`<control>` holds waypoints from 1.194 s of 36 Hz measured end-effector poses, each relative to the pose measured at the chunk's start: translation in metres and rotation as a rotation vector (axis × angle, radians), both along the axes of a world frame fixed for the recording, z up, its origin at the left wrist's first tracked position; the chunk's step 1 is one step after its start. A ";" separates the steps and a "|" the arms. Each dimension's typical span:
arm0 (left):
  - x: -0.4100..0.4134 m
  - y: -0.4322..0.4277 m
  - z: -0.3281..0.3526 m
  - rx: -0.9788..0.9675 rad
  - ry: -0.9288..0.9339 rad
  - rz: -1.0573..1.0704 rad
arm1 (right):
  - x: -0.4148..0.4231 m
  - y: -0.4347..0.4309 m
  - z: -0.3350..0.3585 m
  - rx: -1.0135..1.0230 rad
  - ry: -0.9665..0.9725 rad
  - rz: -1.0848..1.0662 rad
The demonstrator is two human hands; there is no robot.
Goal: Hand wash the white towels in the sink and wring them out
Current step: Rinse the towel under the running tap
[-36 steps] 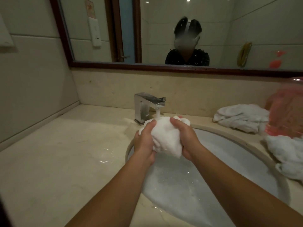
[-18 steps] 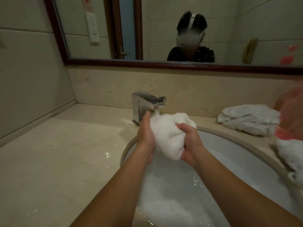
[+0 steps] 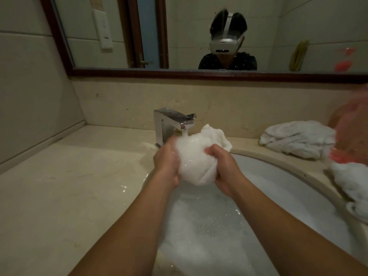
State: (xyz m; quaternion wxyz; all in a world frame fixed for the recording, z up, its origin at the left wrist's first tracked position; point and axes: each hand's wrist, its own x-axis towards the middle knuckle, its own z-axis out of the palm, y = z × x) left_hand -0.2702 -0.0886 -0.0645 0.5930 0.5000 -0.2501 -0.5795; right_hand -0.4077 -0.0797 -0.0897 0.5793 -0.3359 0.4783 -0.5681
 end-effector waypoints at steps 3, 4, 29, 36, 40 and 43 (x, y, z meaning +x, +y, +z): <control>0.003 -0.002 -0.004 -0.036 -0.077 0.086 | 0.003 0.008 -0.001 0.101 0.099 -0.032; 0.004 -0.004 -0.006 -0.055 -0.110 0.111 | 0.004 0.010 -0.002 0.151 0.104 -0.023; 0.000 0.012 -0.003 -0.093 -0.048 -0.266 | 0.012 0.000 0.002 0.027 -0.358 -0.071; -0.006 0.015 -0.003 -0.045 0.047 -0.406 | 0.007 -0.001 0.007 -0.058 -0.403 -0.030; -0.004 0.013 -0.005 -0.040 0.087 -0.416 | 0.010 -0.002 0.012 -0.048 -0.310 -0.082; 0.000 0.005 -0.010 -0.076 0.035 -0.315 | 0.004 -0.008 0.005 -0.012 -0.195 -0.097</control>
